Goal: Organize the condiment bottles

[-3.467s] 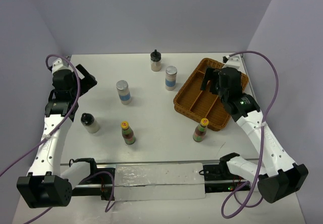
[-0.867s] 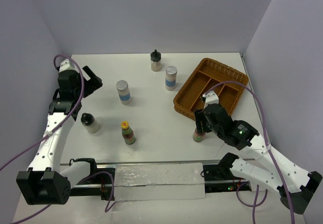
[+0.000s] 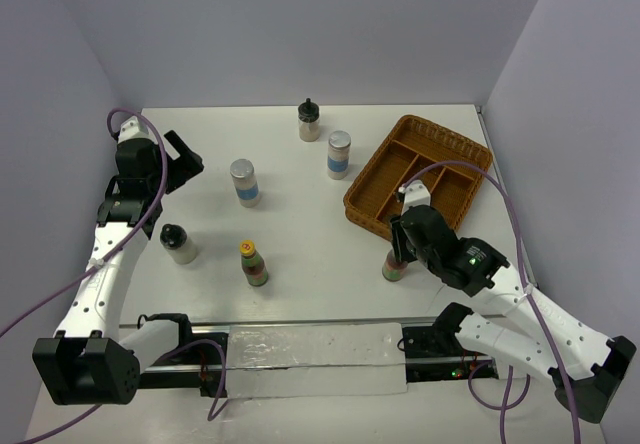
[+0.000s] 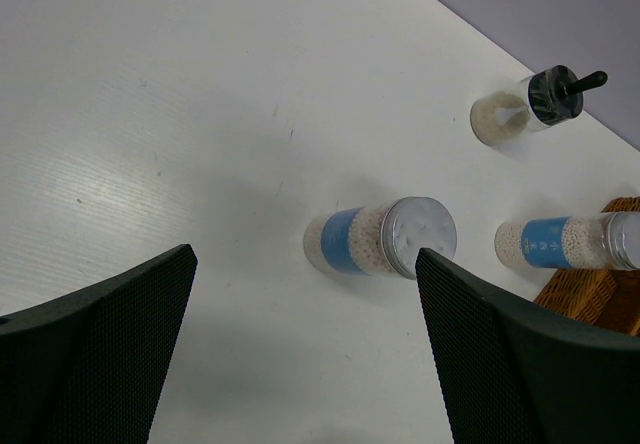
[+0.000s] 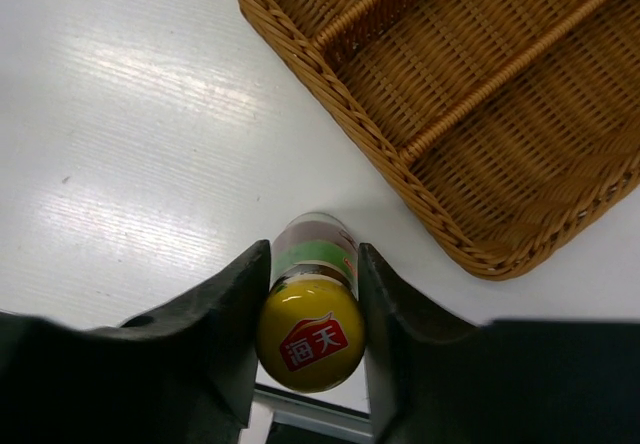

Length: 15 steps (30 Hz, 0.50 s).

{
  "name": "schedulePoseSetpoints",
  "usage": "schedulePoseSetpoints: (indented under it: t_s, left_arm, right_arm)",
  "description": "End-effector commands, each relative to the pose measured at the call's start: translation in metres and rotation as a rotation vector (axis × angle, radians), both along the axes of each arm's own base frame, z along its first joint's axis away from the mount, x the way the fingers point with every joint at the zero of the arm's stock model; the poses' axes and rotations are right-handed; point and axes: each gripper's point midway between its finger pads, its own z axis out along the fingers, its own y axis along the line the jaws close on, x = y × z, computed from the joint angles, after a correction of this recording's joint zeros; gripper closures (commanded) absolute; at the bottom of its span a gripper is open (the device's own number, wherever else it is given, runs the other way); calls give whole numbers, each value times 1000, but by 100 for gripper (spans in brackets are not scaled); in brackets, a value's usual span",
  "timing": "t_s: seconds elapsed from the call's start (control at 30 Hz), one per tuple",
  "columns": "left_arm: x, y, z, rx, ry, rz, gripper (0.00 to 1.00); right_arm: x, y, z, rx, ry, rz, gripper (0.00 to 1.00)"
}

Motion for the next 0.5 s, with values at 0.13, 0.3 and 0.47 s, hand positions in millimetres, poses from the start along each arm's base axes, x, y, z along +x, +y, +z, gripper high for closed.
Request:
schedulePoseSetpoints:
  t_s: [0.13,0.3,0.47]
  left_arm:
    - [6,-3,5,-1,-31,-6,0]
    - [6,-3,5,1,-32,-6,0]
    - [5,-2,5,4,-29,-1,0]
  right_arm:
    - [4,1,10,16,-45,-9,86]
    - [5,1,23,31,-63,-11,91]
    - [9,8,57,78,-98,0,91]
